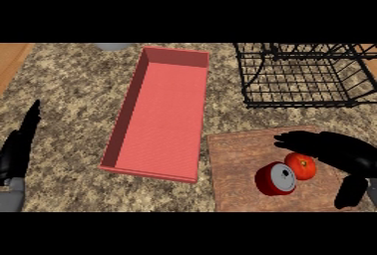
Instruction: Pick the tomato from the cutting board and place it in the cardboard box
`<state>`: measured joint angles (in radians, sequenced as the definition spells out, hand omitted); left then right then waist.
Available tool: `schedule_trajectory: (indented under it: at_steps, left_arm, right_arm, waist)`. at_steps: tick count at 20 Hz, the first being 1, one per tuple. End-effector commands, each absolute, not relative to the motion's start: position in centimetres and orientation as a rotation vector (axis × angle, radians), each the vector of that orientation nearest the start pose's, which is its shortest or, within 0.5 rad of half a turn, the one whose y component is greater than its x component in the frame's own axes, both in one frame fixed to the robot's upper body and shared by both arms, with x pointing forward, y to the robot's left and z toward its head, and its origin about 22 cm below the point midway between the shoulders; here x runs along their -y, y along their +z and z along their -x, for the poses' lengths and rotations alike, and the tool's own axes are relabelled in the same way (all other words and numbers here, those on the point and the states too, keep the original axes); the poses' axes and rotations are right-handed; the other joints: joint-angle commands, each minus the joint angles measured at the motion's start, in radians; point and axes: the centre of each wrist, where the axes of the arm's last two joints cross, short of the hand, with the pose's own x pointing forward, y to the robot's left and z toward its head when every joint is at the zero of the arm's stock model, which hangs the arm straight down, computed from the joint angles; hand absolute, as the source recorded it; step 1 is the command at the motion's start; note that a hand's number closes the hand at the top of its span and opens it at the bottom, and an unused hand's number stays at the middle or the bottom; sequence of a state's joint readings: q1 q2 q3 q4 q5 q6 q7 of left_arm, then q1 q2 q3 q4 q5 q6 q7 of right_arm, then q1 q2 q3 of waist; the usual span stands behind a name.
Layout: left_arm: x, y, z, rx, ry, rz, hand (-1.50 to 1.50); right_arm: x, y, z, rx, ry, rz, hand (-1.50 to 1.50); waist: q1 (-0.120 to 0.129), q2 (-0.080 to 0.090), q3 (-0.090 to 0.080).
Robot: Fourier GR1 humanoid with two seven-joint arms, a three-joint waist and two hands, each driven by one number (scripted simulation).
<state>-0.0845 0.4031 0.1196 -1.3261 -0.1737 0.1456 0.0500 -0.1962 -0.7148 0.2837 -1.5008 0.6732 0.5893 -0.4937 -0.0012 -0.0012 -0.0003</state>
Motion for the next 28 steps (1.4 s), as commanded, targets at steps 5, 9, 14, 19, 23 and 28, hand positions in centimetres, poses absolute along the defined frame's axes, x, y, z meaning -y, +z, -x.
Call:
schedule_trajectory:
  at_steps: [5, 9, 14, 19, 23, 28]
  left_arm:
    - [-35.9, 2.0, -27.0, 1.36, -0.208, -0.658, 0.0]
    - [-35.7, 0.2, -26.3, 1.366, -0.212, -0.645, 0.0]
    - [-36.7, 1.7, -25.5, 1.384, -0.222, -0.64, 0.0]
    - [-36.5, 1.5, -25.6, 1.381, -0.223, -0.629, 0.0]
    - [-34.3, 2.1, -27.8, 1.409, -0.253, -0.613, 0.0]
    - [-35.8, 2.4, -27.1, 1.407, -0.246, -0.627, 0.0]
  right_arm:
    - [29.3, 3.4, -26.4, 1.174, 1.775, 0.112, -1.5]
    - [29.6, 2.6, -27.6, 1.265, 1.759, 0.205, 1.5]
    - [27.7, 1.7, -29.4, 1.403, 1.719, 0.331, 1.5]
    - [27.5, 3.9, -35.3, 1.47, 1.724, 0.371, 1.5]
    - [27.3, 8.9, -40.2, 1.51, 1.719, 0.402, 1.5]
    - [27.3, 10.5, -41.2, 1.651, 1.624, 0.586, 1.5]
  waist:
    - [0.0, 0.001, 0.0]
    - [0.002, 0.002, 0.0]
    - [0.011, 0.002, 0.001]
    - [0.028, 0.007, 0.001]
    - [0.072, 0.023, 0.003]
    - [0.066, 0.017, 0.002]
